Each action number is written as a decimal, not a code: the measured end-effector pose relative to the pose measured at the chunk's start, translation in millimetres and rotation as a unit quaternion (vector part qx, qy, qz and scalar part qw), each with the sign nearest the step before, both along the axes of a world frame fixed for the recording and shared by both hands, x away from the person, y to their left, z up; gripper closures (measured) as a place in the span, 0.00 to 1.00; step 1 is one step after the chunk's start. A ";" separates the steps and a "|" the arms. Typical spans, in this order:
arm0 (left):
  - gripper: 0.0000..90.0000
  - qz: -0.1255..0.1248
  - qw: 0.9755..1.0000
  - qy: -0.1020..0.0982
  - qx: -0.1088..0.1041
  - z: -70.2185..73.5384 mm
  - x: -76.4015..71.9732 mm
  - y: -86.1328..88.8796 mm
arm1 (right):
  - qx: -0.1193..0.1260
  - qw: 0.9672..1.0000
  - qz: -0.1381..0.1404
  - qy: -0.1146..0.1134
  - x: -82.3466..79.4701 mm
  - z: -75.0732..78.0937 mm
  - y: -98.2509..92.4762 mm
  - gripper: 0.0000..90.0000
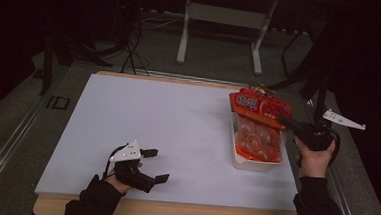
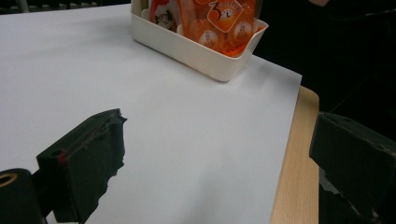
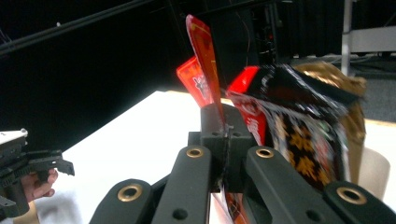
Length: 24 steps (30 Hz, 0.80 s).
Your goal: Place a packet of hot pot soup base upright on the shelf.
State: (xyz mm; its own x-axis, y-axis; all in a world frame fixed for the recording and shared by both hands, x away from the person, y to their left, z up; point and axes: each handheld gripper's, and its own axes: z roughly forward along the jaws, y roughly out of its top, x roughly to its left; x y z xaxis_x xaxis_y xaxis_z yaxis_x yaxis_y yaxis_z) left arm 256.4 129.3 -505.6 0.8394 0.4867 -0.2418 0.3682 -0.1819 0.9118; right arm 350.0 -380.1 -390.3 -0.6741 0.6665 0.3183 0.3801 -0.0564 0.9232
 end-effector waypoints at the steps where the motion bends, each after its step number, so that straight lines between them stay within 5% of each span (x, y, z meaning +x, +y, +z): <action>1: 0.04 -0.001 1.000 0.000 0.001 -0.2 0.1 0.0 | -0.003 1.000 -0.005 0.000 -1.1 -2.1 -2.3 1.00; 8: 0.04 0.000 1.000 -0.001 0.001 -0.5 -0.2 0.2 | -0.021 0.999 -0.025 -0.002 -7.0 -10.7 -12.8 1.00; 19: 0.04 0.002 1.000 0.004 -0.002 -1.7 0.1 0.4 | -0.014 1.000 -0.020 0.004 -9.5 -16.5 -12.8 0.99; 24: 0.04 0.001 1.000 0.004 0.000 -2.1 0.4 0.4 | -0.018 1.000 -0.017 0.010 -10.4 -9.1 -7.2 0.87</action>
State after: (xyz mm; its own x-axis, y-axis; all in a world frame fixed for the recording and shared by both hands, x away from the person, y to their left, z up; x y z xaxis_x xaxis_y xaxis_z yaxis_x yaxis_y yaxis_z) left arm 256.9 129.7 -507.7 0.8366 0.4886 -0.2478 0.3751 -0.1811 0.9091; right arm 339.5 -387.3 -399.4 -0.6453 0.6999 0.3062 0.3968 -0.0355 0.9172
